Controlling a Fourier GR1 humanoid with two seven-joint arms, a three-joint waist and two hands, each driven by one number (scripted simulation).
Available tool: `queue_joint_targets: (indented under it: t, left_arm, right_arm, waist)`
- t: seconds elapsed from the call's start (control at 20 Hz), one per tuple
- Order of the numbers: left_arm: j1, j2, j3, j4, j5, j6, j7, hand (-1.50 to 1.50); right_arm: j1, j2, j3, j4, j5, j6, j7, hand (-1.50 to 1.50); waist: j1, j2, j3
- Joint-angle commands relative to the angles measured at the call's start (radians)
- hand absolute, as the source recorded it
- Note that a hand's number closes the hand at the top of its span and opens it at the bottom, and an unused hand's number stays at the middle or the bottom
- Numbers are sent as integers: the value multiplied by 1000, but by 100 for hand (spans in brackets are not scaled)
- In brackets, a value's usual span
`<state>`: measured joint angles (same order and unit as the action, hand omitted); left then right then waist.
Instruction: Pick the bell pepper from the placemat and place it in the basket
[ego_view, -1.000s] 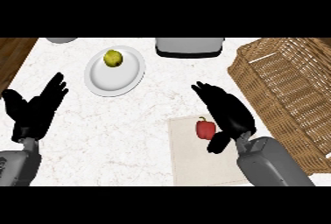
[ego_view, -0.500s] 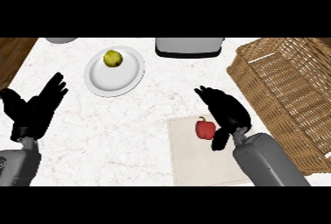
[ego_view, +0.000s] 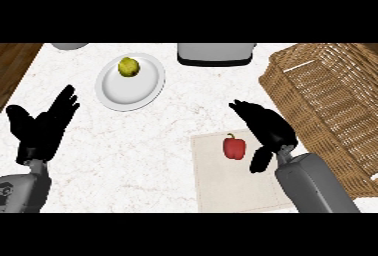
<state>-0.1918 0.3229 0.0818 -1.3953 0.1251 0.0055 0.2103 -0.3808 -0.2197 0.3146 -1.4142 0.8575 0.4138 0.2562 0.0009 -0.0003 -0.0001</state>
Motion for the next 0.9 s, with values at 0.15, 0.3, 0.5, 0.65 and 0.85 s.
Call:
queue_joint_targets:
  t: [0.15,0.3,0.5,0.65,0.85]
  left_arm:
    - [27,6,57,44,-2,-58,-50,0]
    - [11,-42,15,-69,-21,-9,71,0]
    - [-64,-20,48,34,-18,-53,44,0]
    - [-35,-22,66,27,-39,-53,1,0]
    - [22,-74,23,-52,-78,-16,11,0]
  right_arm:
    - [38,40,-2,-49,23,45,-38,-150]
    - [66,25,5,-80,56,70,-38,-150]
    - [57,27,-8,24,122,-16,-86,-150]
    - [96,90,38,14,194,-63,-28,-150]
    - [74,94,34,128,231,-103,-78,-150]
  waist:
    - [1,0,0]
    - [0,-1,0]
    - [-2,1,0]
    - [-1,0,0]
    - [2,1,0]
